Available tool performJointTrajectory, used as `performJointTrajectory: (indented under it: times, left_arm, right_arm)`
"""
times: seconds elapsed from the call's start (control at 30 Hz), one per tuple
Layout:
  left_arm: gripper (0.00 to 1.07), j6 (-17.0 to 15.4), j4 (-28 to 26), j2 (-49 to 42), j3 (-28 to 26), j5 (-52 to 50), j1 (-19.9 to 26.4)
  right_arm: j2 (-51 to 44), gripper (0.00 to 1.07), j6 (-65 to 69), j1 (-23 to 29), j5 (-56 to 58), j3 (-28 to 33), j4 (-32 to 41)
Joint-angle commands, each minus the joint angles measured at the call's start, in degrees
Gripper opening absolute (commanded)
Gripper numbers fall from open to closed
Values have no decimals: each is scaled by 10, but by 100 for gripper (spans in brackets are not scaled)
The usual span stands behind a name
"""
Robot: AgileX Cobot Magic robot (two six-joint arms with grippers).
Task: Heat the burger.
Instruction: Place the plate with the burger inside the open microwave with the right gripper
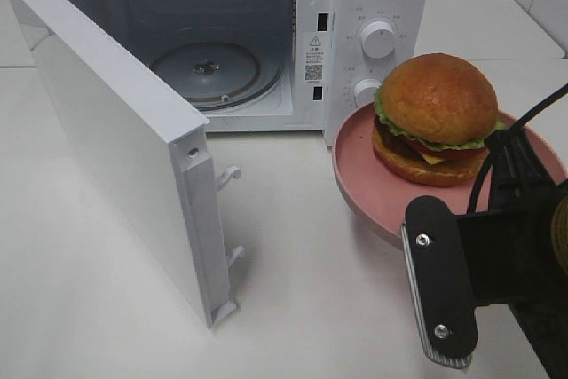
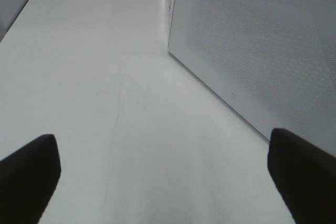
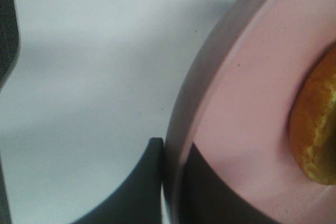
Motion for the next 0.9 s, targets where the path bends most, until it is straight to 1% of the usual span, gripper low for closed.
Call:
performJointTrajectory:
  times: [0.03,0.23,0.3,0.4,0.47,0.57,0.63,0.73,0.8,0.87,0.9]
  left_arm:
    - [100,0,-2,-14,1,-3,1]
    - [100,0,-2,-14,1,-3,1]
    - [100,0,-2,-14,1,-3,1]
    - [100,0,-2,-14,1,-3,1]
    - [100,0,-2,-14,1,-3,1]
    - [100,0,-2,-14,1,-3,1]
    - [100,0,-2,-14,1,-3,1]
    - [100,0,-2,-14,1,-3,1]
    - [100,0,-2,-14,1,-3,1]
    - [100,0,-2,-14,1,-3,1]
    - [100,0,-2,-14,1,-3,1]
  right_arm:
    - [-3,0,-55,2,-29,1,-30]
    - [-3,0,-103,2,-61,1,-27]
    - [-3,0,-136,-1,-81,1,-27]
    - [-3,0,-145,-1,-86,1,-27]
    - [3,0,-184,-1,-108,1,-26]
    - [8,0,-192,-7,-111,1,-23]
    - [32,0,-262,-53,-138,-1,9]
    - [38,0,-281,-64,-150,-2,21]
    - [55,0,-334,-96,-189,-15,56]
    - [59,0,-347,-103,-191,-20,62]
    - [69,0,-372,-117,-197,-31,72]
